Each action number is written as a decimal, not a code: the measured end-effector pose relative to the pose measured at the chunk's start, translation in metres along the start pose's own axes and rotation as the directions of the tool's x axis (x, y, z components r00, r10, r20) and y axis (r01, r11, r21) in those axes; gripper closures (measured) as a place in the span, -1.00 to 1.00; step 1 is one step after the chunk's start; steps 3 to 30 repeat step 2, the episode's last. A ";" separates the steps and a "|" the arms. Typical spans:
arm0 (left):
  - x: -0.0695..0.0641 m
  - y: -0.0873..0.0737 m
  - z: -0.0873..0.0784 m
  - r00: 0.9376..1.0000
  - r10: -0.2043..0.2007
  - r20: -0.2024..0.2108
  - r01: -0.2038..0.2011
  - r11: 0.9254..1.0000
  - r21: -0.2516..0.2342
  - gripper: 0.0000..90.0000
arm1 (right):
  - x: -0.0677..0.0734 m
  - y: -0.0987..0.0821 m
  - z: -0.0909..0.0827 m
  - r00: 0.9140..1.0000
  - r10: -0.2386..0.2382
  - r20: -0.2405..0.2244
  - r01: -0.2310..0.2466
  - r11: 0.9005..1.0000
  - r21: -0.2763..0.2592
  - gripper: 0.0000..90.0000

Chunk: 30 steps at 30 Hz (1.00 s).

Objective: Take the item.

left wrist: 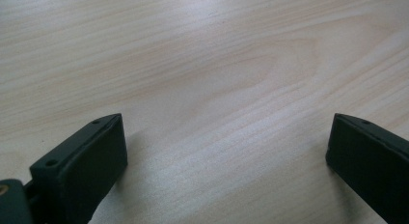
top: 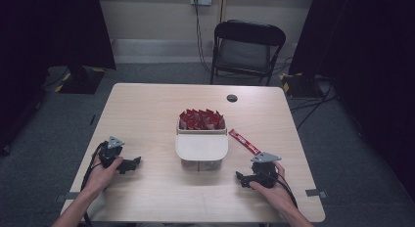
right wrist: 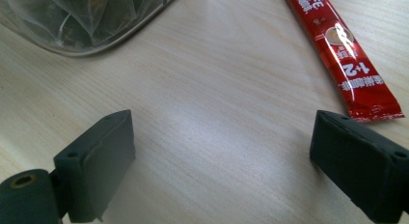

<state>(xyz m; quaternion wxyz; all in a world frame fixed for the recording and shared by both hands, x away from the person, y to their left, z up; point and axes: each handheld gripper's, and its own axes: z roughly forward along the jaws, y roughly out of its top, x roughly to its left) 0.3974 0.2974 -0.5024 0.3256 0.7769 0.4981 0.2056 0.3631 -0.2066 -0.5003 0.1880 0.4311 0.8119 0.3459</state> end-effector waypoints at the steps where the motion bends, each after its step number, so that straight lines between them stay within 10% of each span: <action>1: 0.000 0.000 0.000 1.000 -0.001 0.000 0.001 1.000 0.000 -1.00 | 0.000 0.000 0.000 1.000 0.000 0.001 0.000 1.000 0.000 -0.83; 30: 0.000 0.000 0.000 1.000 0.000 0.000 0.000 1.000 0.000 -1.00 | 0.000 0.000 0.000 1.000 0.000 0.001 0.000 1.000 0.000 -0.83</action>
